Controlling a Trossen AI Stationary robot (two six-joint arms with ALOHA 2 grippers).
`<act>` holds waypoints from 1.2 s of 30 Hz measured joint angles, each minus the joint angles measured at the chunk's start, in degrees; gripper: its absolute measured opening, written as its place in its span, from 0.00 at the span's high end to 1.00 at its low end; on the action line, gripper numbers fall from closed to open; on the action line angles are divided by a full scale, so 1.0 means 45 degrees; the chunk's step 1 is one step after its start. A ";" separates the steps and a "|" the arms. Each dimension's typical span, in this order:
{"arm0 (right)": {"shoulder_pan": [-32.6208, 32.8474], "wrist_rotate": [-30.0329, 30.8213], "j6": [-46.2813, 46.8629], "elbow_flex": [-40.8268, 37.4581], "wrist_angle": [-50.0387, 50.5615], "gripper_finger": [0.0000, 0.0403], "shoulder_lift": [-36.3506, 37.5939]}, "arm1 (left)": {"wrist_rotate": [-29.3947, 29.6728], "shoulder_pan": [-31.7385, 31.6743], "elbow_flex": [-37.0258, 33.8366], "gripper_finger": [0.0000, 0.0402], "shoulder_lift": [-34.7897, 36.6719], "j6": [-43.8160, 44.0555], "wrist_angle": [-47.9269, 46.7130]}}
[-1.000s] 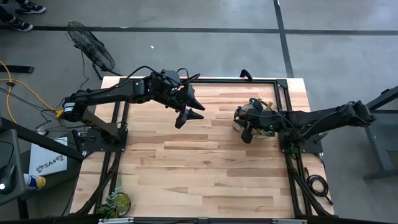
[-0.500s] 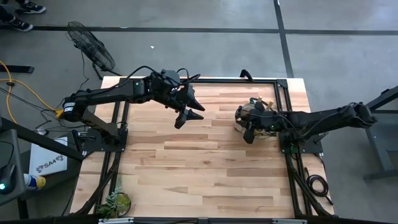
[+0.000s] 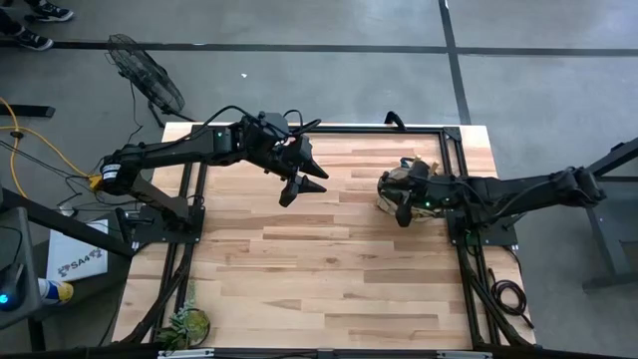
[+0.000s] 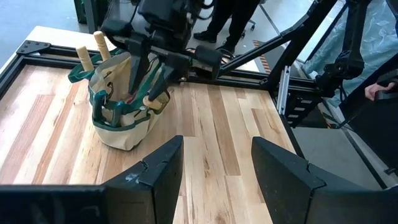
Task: Pick & Place Garden tools in Gardening bag
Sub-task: Put the hand rake into the gardening bag
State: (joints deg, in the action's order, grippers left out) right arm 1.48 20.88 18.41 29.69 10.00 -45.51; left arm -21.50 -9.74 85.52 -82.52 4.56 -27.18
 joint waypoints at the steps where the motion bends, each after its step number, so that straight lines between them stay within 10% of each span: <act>1: 0.0000 0.0000 0.0000 0.0000 0.0019 0.66 0.0144 | 0.0000 0.0000 0.0000 0.54 0.0000 0.0000 0.0000; 22: 0.0418 -0.0016 0.0711 0.0107 0.0097 0.98 0.2007 | 0.0253 0.0000 0.0000 0.54 0.0000 -0.0291 0.0005; 36: 0.0567 0.0102 0.1537 0.5614 0.4479 0.99 -0.2415 | 0.0253 0.0000 0.0000 0.54 0.0000 -0.0291 0.0005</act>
State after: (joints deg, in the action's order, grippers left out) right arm 4.03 21.34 25.33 54.96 30.16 -56.38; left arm -20.36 -9.74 85.52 -82.52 3.25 -27.16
